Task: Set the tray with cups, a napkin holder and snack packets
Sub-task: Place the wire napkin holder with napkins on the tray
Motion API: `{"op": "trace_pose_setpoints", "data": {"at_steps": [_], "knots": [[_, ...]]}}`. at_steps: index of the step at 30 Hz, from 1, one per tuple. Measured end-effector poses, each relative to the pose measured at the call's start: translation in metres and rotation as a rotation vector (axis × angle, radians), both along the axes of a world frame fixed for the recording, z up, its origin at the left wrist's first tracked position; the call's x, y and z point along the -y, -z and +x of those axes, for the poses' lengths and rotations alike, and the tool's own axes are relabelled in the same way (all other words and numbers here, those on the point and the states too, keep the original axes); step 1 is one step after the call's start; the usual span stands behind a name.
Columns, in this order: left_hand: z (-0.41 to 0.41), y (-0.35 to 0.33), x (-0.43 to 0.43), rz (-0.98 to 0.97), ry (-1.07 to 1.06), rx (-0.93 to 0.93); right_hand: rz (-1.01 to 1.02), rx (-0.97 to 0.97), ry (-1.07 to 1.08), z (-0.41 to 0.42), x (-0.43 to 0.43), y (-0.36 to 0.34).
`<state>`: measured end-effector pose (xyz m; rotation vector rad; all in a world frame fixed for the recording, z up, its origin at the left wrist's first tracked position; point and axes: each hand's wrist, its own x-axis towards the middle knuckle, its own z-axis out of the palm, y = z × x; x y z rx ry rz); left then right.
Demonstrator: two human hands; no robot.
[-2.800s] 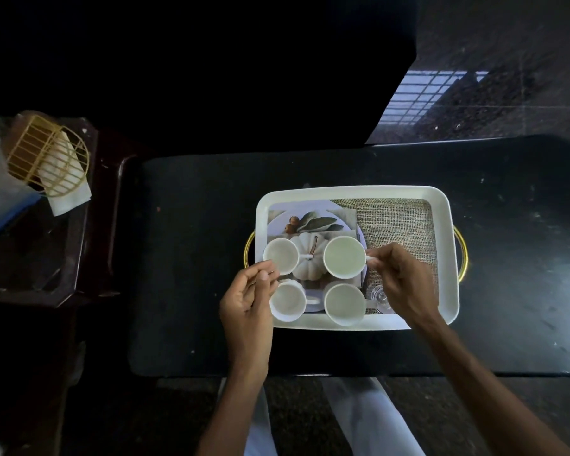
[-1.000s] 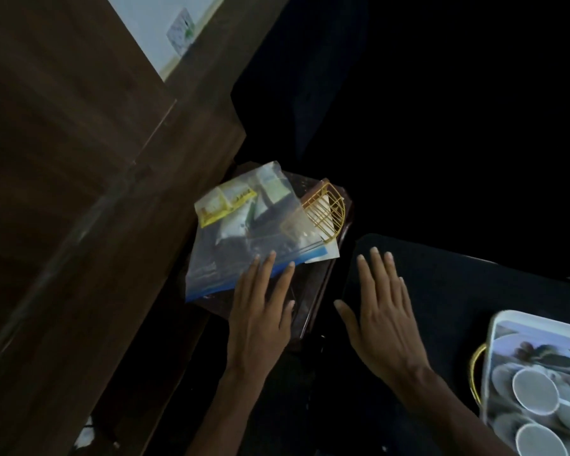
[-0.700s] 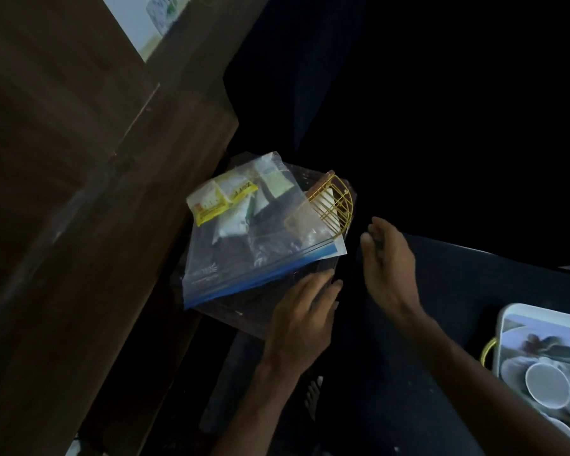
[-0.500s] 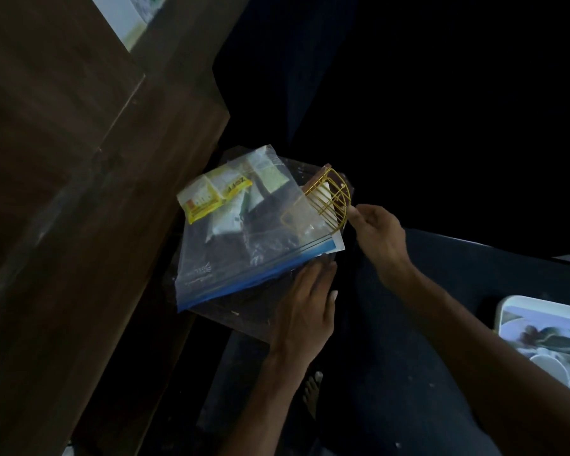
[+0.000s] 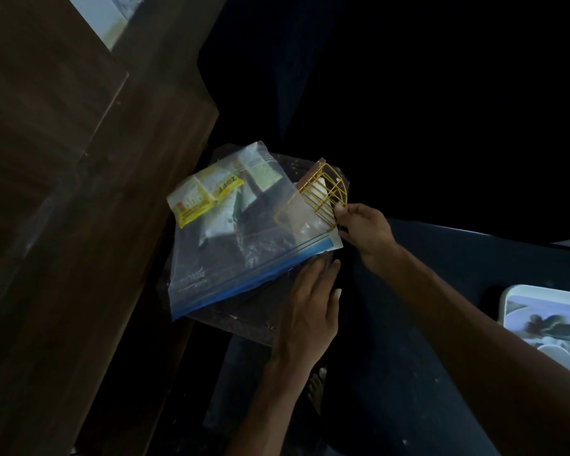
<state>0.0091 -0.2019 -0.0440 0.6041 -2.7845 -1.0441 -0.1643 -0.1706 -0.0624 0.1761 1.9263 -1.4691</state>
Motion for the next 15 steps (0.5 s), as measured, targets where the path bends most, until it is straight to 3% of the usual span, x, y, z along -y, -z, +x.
{"op": "trace_pose_setpoints", "data": {"at_steps": [7,15], "knots": [[0.002,0.0,-0.006,0.007,-0.012,0.022,-0.043,0.084,0.111,-0.002,-0.013,0.0],[0.001,0.008,-0.021,0.034,-0.024,0.064,-0.032,0.073,0.092,-0.006,-0.027,0.001]]}}
